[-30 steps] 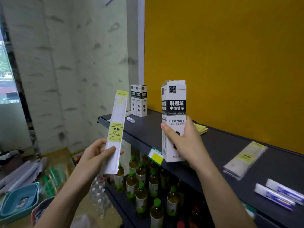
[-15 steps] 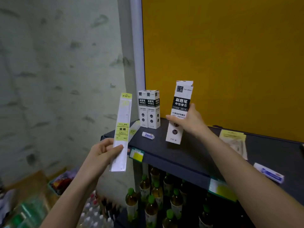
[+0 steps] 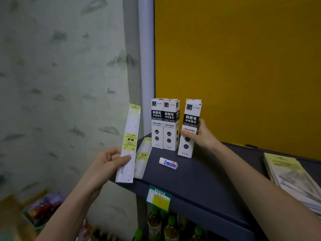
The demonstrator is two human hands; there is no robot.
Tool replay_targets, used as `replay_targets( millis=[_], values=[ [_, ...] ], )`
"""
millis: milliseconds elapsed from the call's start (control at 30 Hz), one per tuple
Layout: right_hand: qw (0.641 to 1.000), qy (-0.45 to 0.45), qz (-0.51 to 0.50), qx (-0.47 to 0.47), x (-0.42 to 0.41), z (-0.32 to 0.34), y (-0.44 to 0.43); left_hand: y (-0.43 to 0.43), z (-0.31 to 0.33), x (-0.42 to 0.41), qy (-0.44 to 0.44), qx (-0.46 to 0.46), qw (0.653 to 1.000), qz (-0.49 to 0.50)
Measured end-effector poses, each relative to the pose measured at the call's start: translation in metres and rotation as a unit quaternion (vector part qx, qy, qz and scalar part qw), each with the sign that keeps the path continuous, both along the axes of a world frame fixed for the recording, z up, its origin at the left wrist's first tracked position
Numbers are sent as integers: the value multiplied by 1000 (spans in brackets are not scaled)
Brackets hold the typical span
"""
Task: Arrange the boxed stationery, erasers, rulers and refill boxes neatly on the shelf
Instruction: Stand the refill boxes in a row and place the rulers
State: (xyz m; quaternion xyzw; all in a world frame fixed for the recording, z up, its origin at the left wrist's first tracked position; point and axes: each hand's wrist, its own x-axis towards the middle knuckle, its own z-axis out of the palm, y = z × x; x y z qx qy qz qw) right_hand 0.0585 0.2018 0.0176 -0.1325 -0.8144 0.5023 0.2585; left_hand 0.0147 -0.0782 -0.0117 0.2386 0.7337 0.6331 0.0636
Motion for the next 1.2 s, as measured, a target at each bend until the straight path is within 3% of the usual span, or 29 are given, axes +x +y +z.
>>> replay_targets(
  millis=[533,700,1000,1200],
  values=[
    [997,-56,-43,7,-27,-7,-8,-1,7,-71,-1,-48,989,-137],
    [993,-79,-78,37,-13,2,-11,1,21,-63,14,-6,987,-158],
    [983,-37,-141,115,104,23,-18,25,43,-17,42,75,975,-206],
    [969,-27,-196,147,213,30,17,99,44,65,77,102,943,-308]
  ],
)
